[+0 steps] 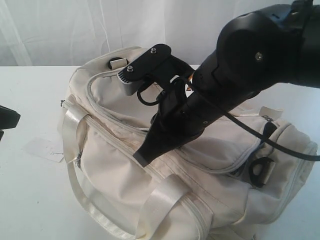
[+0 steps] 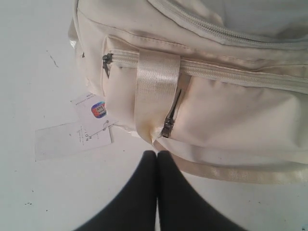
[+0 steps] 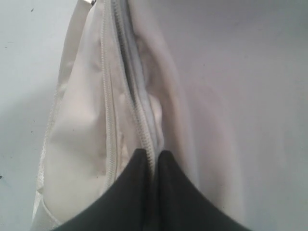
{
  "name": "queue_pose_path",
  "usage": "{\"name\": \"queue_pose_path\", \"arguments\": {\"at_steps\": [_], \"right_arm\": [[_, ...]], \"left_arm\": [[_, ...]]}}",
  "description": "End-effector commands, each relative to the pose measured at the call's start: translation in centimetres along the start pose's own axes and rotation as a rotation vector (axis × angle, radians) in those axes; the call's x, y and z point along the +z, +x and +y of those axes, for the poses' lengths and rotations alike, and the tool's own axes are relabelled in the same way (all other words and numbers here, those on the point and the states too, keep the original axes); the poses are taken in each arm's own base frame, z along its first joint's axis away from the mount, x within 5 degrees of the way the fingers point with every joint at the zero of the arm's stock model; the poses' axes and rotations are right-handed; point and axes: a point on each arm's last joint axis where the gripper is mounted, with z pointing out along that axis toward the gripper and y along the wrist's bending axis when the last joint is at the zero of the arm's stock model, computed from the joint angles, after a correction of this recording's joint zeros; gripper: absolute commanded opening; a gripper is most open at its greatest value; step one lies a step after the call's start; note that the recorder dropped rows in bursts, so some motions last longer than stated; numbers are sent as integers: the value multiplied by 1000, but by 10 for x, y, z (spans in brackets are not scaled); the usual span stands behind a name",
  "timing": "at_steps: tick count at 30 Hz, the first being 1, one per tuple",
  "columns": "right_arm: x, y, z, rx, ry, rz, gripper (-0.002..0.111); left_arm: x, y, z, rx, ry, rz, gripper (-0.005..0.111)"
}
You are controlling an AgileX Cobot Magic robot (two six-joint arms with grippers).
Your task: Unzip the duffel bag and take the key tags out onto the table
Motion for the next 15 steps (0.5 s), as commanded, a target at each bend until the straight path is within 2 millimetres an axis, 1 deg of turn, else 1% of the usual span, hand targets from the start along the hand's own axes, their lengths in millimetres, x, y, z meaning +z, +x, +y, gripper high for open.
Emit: {"name": "queue_pose_path", "arguments": {"at_steps": [1, 8, 15], "right_arm": [[-2, -2, -3, 0, 14, -17, 6], [-12, -14, -4, -1, 17, -54, 13], [-14, -15, -4, -6, 17, -52, 23]], "left_arm": [[-1, 1, -2, -19, 12, -8, 0], [-1, 1, -3, -34, 24, -16, 0], [-1, 1, -3, -34, 24, -16, 0]]}}
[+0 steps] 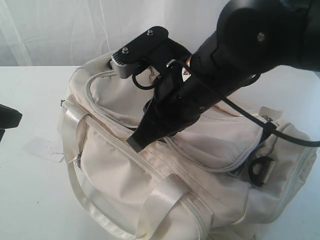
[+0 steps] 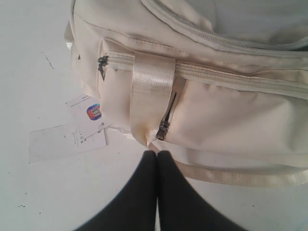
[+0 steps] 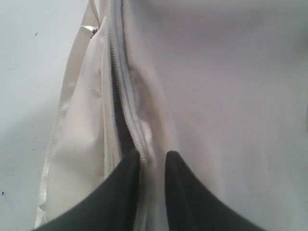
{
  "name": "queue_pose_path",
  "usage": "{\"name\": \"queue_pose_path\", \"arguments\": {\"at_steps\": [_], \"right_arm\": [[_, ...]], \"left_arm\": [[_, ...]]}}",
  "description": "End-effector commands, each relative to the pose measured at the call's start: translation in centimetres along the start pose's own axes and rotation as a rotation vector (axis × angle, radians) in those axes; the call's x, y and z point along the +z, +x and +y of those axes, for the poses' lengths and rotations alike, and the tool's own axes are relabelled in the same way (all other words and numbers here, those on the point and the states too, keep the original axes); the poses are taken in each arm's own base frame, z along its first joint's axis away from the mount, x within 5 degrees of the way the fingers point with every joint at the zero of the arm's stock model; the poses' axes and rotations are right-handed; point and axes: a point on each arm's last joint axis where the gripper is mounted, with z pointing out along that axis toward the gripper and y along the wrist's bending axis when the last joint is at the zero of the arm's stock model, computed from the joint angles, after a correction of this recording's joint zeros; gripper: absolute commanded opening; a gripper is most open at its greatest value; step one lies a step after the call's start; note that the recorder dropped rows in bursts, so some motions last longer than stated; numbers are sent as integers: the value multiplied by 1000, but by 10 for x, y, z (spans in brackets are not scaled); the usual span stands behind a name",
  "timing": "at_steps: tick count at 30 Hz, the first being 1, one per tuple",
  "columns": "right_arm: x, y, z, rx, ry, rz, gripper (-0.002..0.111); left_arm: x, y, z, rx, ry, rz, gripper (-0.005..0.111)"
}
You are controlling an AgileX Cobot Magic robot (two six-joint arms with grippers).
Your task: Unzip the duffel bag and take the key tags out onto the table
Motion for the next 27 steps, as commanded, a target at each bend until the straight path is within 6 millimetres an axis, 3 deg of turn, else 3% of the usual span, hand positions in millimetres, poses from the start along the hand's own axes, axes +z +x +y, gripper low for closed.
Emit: {"name": "queue_pose_path", "arguments": {"at_steps": [1, 11, 13, 14, 16, 21, 27], "right_arm": [[-2, 0, -2, -5, 11, -1, 24], [-1, 1, -2, -4, 7, 22, 23], [-1, 1, -2, 0, 7, 22, 14], [-1, 1, -2, 0, 9, 20, 4], [-1, -1, -5, -28, 38, 5, 0], [-17, -14, -27, -66, 238, -22, 0], [-40, -28, -60, -24, 356, -88, 0]], "left_arm": [[-1, 1, -2, -17, 11, -7, 0], [-1, 1, -2, -17, 11, -7, 0], [-1, 1, -2, -17, 11, -7, 0], [-1, 2, -2, -17, 12, -5, 0], [-1, 2, -2, -17, 12, -5, 0], [-1, 2, -2, -17, 12, -5, 0], [-1, 2, -2, -17, 13, -4, 0]]}}
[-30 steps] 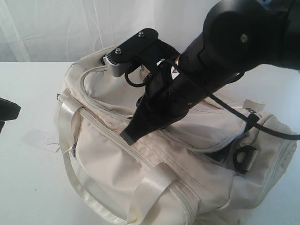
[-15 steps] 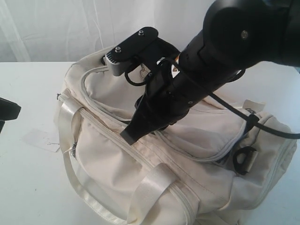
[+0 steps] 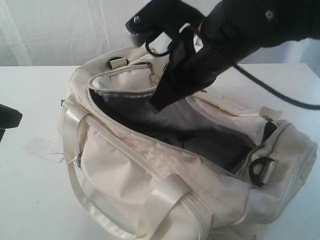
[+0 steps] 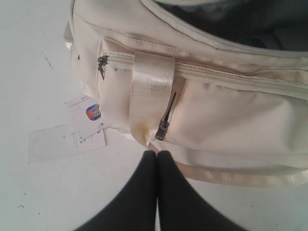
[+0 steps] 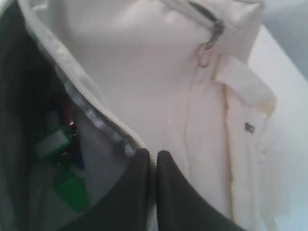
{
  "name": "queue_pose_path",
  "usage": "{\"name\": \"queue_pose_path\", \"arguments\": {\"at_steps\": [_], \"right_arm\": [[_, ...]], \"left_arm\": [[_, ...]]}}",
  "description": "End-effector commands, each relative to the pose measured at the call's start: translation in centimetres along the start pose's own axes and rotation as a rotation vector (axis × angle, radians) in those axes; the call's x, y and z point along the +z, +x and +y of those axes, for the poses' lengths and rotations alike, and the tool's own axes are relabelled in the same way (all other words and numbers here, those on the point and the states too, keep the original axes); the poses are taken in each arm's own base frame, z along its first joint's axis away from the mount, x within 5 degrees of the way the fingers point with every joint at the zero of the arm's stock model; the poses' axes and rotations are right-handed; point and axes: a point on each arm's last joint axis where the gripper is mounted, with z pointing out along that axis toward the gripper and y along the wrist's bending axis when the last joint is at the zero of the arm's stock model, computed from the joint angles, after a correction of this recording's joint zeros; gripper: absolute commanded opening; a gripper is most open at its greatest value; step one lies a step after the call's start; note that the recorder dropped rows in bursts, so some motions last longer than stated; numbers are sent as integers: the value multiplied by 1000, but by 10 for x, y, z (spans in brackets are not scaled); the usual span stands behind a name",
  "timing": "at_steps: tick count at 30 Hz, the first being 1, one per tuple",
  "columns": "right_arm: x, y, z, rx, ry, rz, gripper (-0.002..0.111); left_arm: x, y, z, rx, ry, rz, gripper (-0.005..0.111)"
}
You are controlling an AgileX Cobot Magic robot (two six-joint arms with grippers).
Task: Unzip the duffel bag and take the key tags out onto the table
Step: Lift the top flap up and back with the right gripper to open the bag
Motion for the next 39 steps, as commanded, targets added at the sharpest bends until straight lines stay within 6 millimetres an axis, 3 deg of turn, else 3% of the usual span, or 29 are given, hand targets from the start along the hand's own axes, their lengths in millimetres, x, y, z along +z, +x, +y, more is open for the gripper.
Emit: {"name": "queue_pose_path", "arguments": {"at_steps": [1, 12, 21, 31, 37, 39], "right_arm": [[-8, -5, -35, 51, 105, -33, 0], [-6, 23, -113, 131, 325, 33, 0], [32, 42, -164, 174, 410, 69, 0], [60, 40, -216, 177, 511, 77, 0], [74, 52, -237, 151, 554, 74, 1], [78, 54, -239, 148, 553, 79, 9]], "left_arm": [[-1, 2, -2, -15, 11, -3, 0], [0, 2, -2, -15, 12, -1, 0], [0, 2, -2, -21, 17, -4, 0], [0, 2, -3, -26, 25, -1, 0], [0, 2, -4, -31, 33, 3, 0], [0, 2, -4, -35, 38, 3, 0]]}}
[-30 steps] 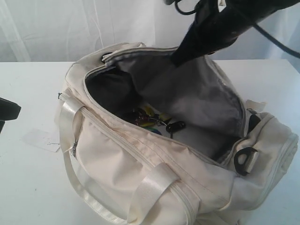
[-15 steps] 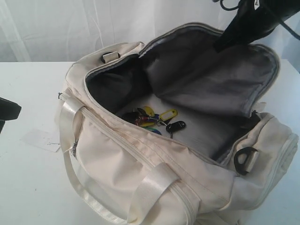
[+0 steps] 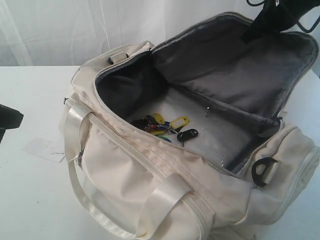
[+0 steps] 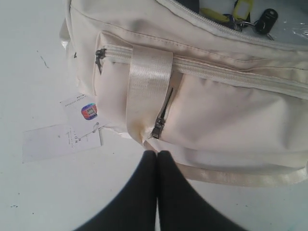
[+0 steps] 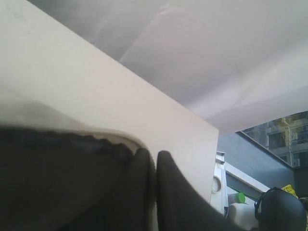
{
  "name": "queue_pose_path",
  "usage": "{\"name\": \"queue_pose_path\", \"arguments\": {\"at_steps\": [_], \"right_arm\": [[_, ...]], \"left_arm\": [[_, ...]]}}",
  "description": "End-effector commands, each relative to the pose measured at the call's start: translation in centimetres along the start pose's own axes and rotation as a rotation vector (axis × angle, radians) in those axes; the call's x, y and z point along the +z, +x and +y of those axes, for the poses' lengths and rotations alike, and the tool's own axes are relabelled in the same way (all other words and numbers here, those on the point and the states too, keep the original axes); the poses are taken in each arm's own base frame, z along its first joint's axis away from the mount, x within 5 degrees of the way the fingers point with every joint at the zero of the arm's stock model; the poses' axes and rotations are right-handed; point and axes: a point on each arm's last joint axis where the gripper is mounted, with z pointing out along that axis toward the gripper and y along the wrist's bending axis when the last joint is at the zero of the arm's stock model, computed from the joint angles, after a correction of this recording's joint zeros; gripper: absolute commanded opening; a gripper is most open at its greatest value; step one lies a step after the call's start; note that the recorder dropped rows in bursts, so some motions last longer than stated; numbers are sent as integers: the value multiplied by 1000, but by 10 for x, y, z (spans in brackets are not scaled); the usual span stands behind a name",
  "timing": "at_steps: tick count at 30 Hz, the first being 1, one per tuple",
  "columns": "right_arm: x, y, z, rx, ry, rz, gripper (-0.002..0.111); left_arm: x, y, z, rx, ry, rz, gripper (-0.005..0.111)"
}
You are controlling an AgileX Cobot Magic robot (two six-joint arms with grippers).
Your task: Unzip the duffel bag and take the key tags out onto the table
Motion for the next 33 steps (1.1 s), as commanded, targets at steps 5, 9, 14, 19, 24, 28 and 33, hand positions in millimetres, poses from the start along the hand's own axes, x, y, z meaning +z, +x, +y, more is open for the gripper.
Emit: {"name": "queue_pose_path", "arguments": {"at_steps": [5, 9, 14, 19, 24, 28, 33], "right_arm": [[6, 3, -12, -40, 49, -7, 52], [-26, -6, -30, -25, 112, -48, 65], [-99, 0, -45, 328, 58, 9, 17], [-161, 23, -17, 309, -276, -26, 0], [-215, 52, 1, 426, -410, -132, 0], [-237, 80, 13, 412, -411, -202, 0], [-257, 114, 28, 431, -427, -214, 0]], "left_arm": [[0, 2, -3, -25, 28, 5, 0], [0, 2, -4, -32, 41, -2, 0], [-1, 0, -7, -31, 66, -18, 0], [-2, -6, -13, 6, 138, -89, 0], [-1, -6, -13, 28, 140, -106, 0], [1, -6, -12, 36, 132, -96, 0], [2, -4, -13, 37, 152, -69, 0]]}}
